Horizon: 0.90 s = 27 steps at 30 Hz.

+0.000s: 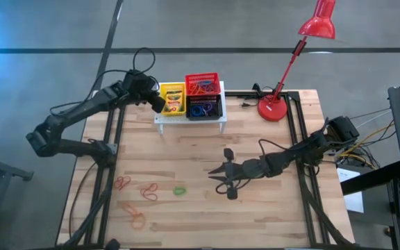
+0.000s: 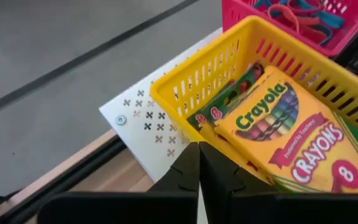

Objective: Pick & Place Office Desk Supplies
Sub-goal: Adjust the yellow bin, then put the red rubber band into the red bin

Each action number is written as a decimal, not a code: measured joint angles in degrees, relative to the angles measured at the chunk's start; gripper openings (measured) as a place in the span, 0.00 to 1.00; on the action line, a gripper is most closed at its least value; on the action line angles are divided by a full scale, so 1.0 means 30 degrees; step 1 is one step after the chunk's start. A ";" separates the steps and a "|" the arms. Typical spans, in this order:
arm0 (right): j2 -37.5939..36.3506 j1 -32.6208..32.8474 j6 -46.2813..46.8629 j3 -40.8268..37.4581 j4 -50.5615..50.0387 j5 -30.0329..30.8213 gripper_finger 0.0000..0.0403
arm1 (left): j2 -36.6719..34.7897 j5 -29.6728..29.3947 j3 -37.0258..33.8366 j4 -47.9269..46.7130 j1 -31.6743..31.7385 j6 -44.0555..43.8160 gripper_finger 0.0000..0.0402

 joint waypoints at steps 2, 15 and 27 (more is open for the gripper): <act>0.0000 0.0000 0.0013 0.0000 0.0000 0.0000 0.14 | 0.0000 -0.0003 0.0001 0.0166 0.0000 0.0006 0.02; 0.0390 0.0015 0.0592 0.0000 0.0051 -0.0007 0.14 | -0.1131 -0.2708 0.1317 -0.6474 -0.2141 -0.0809 0.01; 0.2127 0.0000 0.1559 0.0022 0.0933 -0.0044 0.14 | -0.3262 -0.8462 -0.3316 -0.3803 -2.0259 -1.0596 0.00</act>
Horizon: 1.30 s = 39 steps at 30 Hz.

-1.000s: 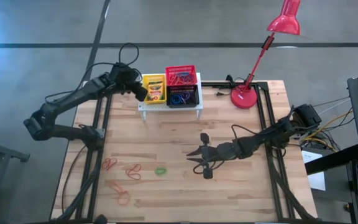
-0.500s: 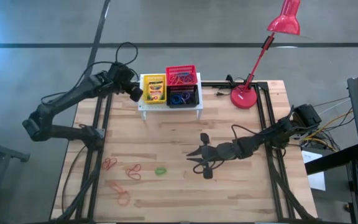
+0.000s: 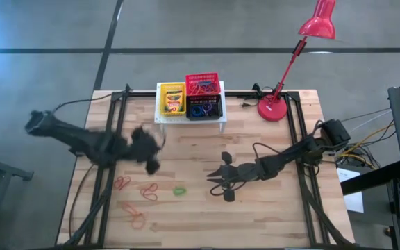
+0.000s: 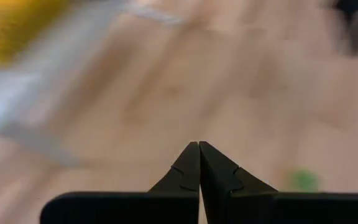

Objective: Pick & Place Office Desk Supplies
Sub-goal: Put the red rubber band into the red bin

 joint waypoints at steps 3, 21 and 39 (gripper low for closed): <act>0.0073 0.0000 -0.0059 0.0025 0.0240 0.0000 0.14 | 0.0425 -0.1992 -0.1609 0.3412 -0.4802 -0.2054 0.00; 0.0073 -0.0415 -0.1707 0.1188 0.0062 0.0007 0.14 | 0.6832 0.5914 -0.2206 0.0602 -1.1652 -1.7402 0.05; 0.0073 -0.0415 -0.1512 0.1144 -0.0487 0.0006 0.14 | 0.7421 0.1398 -0.4594 0.4754 -1.1092 -1.2489 0.34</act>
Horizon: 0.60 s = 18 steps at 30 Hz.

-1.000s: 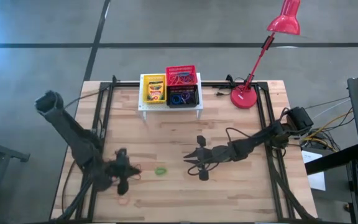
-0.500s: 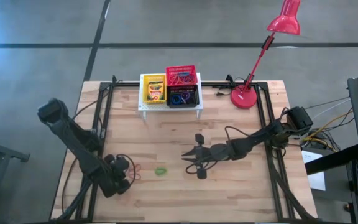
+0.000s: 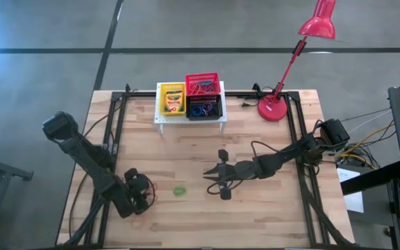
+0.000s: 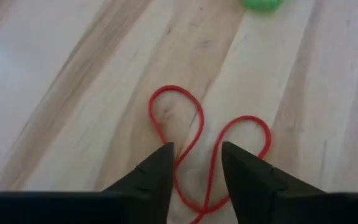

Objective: Pick & Place Office Desk Supplies
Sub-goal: Put the red rubber band into the red bin

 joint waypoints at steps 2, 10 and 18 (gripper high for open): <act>0.0000 0.0000 0.0007 0.0000 0.0006 0.0002 0.14 | 0.0326 -0.0006 -0.0183 0.0317 0.0034 0.0160 0.30; 0.0000 0.0000 0.0004 -0.0007 0.0006 0.0000 0.14 | 0.1013 -0.0414 -0.0219 0.0282 0.0132 0.0142 0.03; 0.0000 0.0000 0.0004 0.0008 0.0020 0.0002 0.14 | 0.1103 -0.3890 0.0740 0.3138 0.1719 0.3545 0.01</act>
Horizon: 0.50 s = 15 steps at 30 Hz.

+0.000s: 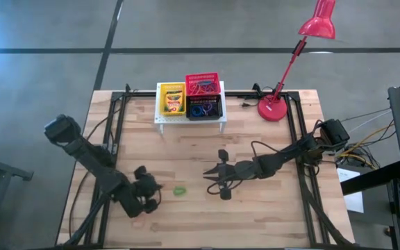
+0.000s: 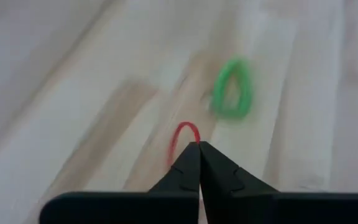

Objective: Pick & Place Office Desk Supplies
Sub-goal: Put the red rubber band into the red bin

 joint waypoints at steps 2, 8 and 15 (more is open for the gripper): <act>0.0005 0.0000 -0.0004 0.0098 0.0003 -0.0007 0.14 | 0.0057 -0.0379 0.0047 0.2191 0.0985 0.2366 0.01; 0.0007 0.0000 -0.0079 0.0231 0.0011 -0.0508 0.17 | 0.0020 -0.0386 0.0386 0.9264 0.4040 0.9888 0.00; 0.0007 -0.0001 -0.0558 0.0287 0.0052 0.0410 0.29 | 0.0013 0.1454 0.1839 1.1170 0.6140 1.4378 0.00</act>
